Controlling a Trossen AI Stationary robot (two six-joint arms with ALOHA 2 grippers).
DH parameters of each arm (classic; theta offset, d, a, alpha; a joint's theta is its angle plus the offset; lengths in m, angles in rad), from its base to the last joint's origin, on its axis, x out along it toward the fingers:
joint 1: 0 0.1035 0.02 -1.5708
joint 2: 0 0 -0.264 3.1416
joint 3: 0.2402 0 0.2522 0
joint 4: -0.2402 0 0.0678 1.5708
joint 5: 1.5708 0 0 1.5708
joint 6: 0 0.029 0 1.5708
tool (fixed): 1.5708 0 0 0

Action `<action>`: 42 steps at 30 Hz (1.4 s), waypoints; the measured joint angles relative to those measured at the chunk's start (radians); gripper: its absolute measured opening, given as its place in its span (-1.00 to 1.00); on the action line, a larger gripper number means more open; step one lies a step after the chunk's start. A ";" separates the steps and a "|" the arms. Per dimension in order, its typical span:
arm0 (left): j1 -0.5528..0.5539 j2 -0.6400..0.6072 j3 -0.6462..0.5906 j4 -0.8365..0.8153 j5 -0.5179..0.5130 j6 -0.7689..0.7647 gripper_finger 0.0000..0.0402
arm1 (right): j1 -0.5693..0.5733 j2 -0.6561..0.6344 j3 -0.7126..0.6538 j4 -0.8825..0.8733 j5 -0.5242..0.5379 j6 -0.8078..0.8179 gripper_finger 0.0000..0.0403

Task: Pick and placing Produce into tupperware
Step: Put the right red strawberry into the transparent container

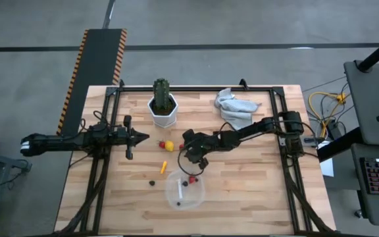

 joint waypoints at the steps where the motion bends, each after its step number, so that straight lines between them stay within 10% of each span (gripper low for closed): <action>1: 0.000 0.000 0.000 0.000 0.000 0.000 -1.00 | 0.000 0.002 0.000 -0.003 -0.001 -0.016 -0.34; 42: 0.000 0.000 0.000 0.000 0.000 0.000 -1.00 | -0.035 0.038 0.000 0.012 -0.111 -0.270 -0.37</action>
